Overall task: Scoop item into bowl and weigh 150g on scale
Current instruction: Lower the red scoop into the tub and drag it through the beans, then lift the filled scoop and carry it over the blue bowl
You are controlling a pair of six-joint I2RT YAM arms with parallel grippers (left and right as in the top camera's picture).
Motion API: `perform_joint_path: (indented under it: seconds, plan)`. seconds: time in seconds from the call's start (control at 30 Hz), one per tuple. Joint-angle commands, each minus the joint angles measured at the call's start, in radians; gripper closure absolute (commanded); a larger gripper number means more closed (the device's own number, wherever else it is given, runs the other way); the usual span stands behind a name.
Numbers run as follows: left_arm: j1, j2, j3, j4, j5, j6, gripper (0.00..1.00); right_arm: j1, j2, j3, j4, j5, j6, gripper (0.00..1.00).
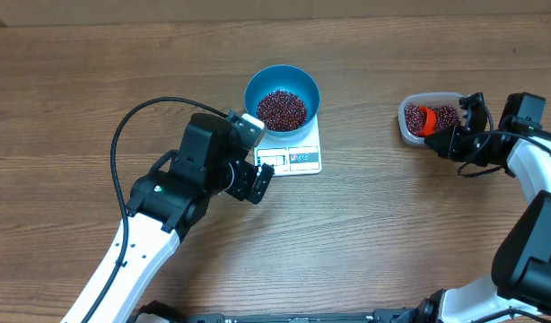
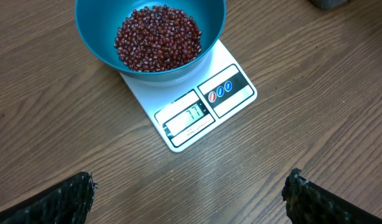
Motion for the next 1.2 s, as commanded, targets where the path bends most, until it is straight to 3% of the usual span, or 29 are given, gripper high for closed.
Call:
perform_joint_path:
  seconds: [0.0,0.6,1.17]
  plan:
    - [0.002,0.005,0.000,0.003,0.007,-0.010,0.00,0.003,0.058,-0.001,0.003,-0.022,0.005,0.96]
    - [0.002,0.005,0.000,0.003,0.007,-0.010,0.00,-0.134,0.061,-0.001,-0.005,-0.186,0.079,0.96]
    - [0.002,0.005,0.000,0.003,0.007,-0.010,0.00,-0.229,0.062,-0.001,-0.051,-0.529,0.071,0.96]
